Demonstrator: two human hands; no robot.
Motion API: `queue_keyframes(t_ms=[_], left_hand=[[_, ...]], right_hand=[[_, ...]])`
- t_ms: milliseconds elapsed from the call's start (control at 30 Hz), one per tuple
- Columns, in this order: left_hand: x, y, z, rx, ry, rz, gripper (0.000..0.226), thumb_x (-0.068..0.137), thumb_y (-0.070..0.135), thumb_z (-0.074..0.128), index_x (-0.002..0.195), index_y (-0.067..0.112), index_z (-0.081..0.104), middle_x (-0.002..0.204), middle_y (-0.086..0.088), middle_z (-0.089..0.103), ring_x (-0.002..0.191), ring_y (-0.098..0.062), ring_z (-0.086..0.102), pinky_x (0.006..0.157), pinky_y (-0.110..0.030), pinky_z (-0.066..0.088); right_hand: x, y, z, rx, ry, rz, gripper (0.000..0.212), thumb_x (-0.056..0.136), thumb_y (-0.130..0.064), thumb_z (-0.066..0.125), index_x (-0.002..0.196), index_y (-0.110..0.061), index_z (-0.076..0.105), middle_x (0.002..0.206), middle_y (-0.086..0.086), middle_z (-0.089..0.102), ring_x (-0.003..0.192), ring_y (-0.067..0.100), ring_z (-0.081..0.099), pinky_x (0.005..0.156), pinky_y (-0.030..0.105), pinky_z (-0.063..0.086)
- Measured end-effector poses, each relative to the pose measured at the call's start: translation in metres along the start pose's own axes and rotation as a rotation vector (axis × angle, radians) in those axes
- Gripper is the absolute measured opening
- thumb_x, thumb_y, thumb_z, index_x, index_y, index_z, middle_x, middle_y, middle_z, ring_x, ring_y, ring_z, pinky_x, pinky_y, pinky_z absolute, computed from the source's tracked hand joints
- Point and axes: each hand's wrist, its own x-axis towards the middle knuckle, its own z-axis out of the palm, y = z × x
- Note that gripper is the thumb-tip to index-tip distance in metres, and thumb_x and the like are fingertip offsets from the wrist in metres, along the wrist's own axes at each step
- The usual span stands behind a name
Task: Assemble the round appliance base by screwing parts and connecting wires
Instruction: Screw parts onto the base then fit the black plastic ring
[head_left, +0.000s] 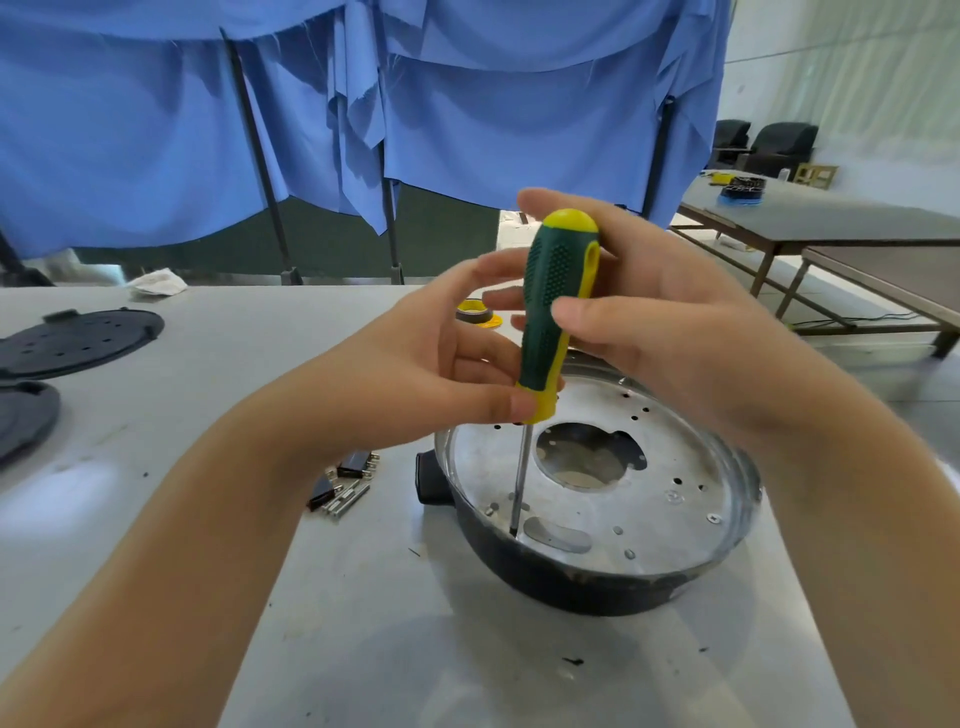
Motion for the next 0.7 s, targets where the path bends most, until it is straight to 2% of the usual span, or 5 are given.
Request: queue_keyframes(t_ms=[167,267,367,533,700], left_hand=[[0.001,-0.003,-0.004,0.014,-0.046,-0.006,0.081,0.070,0.013,0.078,0.137,0.035,0.038,0.106,-0.004,0.074,0.102,-0.018,0.070,0.090,-0.029,0.054],[0.001,-0.007,-0.010,0.217,-0.116,-0.062,0.076,0.063,0.041,0.087,0.128,0.045,0.049,0.116,0.014,0.068,0.110,-0.005,0.064,0.093,-0.033,0.054],[0.002,-0.020,-0.016,0.511,-0.171,-0.286,0.064,0.057,0.071,0.075,0.114,0.059,0.048,0.127,0.031,0.052,0.117,0.005,0.052,0.103,-0.033,0.045],[0.011,-0.052,-0.019,0.830,-0.088,-0.541,0.095,0.075,0.069,0.062,0.150,0.039,0.013,0.159,0.013,0.016,0.140,-0.015,0.030,0.110,-0.035,0.030],[0.025,-0.077,0.004,0.776,-0.004,-0.592,0.107,0.074,0.066,0.066,0.152,0.024,0.007,0.155,-0.004,0.029,0.133,-0.025,0.041,0.102,-0.037,0.040]], right_hand=[[-0.001,0.002,-0.002,-0.059,-0.007,-0.047,0.054,0.088,0.006,0.058,0.137,-0.010,0.043,0.115,0.012,0.064,0.102,0.023,0.068,0.083,0.033,0.056],[0.003,0.004,0.001,-0.161,0.035,-0.092,0.051,0.087,0.004,0.062,0.132,-0.013,0.046,0.111,0.010,0.064,0.102,0.023,0.067,0.084,0.033,0.057],[0.005,0.005,0.001,-0.247,0.047,-0.128,0.059,0.088,0.001,0.061,0.138,-0.023,0.040,0.113,0.007,0.058,0.107,0.024,0.062,0.087,0.035,0.056],[0.003,0.001,0.002,-0.353,0.048,-0.136,0.050,0.087,-0.003,0.065,0.129,-0.023,0.047,0.105,0.003,0.058,0.100,0.021,0.064,0.082,0.034,0.058],[-0.005,-0.008,0.003,-0.556,0.148,-0.130,0.043,0.079,-0.025,0.076,0.110,-0.027,0.046,0.085,-0.007,0.057,0.073,0.010,0.066,0.068,0.019,0.056]])
